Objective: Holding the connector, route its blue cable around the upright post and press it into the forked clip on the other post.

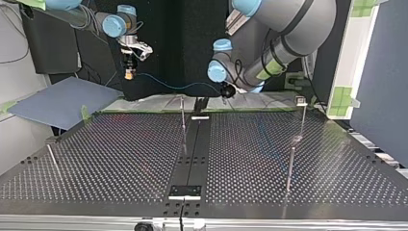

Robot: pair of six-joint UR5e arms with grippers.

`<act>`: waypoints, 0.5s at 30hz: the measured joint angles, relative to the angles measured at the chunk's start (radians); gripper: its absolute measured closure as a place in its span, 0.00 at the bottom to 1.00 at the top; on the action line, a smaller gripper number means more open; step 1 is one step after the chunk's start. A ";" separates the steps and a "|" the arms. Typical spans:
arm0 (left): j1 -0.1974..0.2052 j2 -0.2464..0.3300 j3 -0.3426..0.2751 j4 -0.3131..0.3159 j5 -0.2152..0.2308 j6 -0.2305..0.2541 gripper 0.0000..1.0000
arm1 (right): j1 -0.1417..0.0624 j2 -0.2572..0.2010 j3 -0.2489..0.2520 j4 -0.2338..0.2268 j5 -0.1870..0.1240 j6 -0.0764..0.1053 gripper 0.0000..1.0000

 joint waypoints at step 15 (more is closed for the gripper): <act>-0.043 -0.005 0.000 -0.052 0.122 -0.113 0.00 | 0.000 0.000 0.000 0.000 0.000 -0.003 1.00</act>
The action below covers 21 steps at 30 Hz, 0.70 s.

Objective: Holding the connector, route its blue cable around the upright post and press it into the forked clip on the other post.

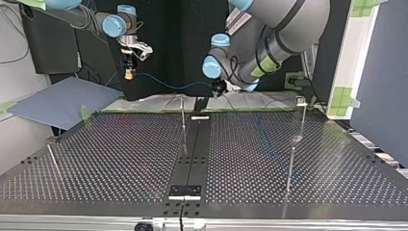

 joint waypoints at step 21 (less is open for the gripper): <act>-0.050 0.000 0.000 -0.004 0.179 -0.180 0.00 | 0.003 -0.002 -0.003 0.000 -0.005 -0.001 1.00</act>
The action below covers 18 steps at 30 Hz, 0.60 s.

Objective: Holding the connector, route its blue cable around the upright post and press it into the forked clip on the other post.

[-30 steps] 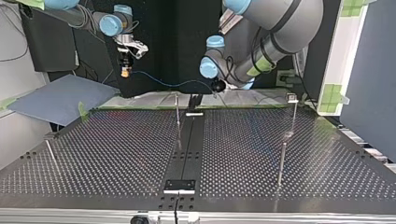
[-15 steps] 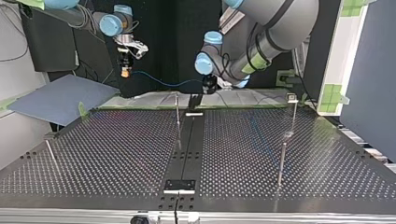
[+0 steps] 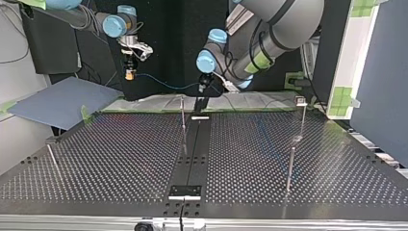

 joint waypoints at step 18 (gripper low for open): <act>-0.019 0.000 0.000 0.100 0.132 -0.146 0.00 | 0.006 -0.002 -0.001 -0.001 -0.028 -0.004 1.00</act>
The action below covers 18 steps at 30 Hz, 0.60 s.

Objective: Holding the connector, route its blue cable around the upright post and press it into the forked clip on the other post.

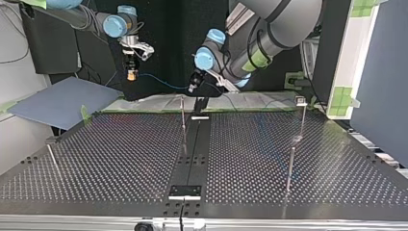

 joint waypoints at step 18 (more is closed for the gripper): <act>-0.015 0.000 0.000 0.006 -0.086 -0.163 0.00 | 0.011 0.000 -0.021 0.003 -0.109 0.000 1.00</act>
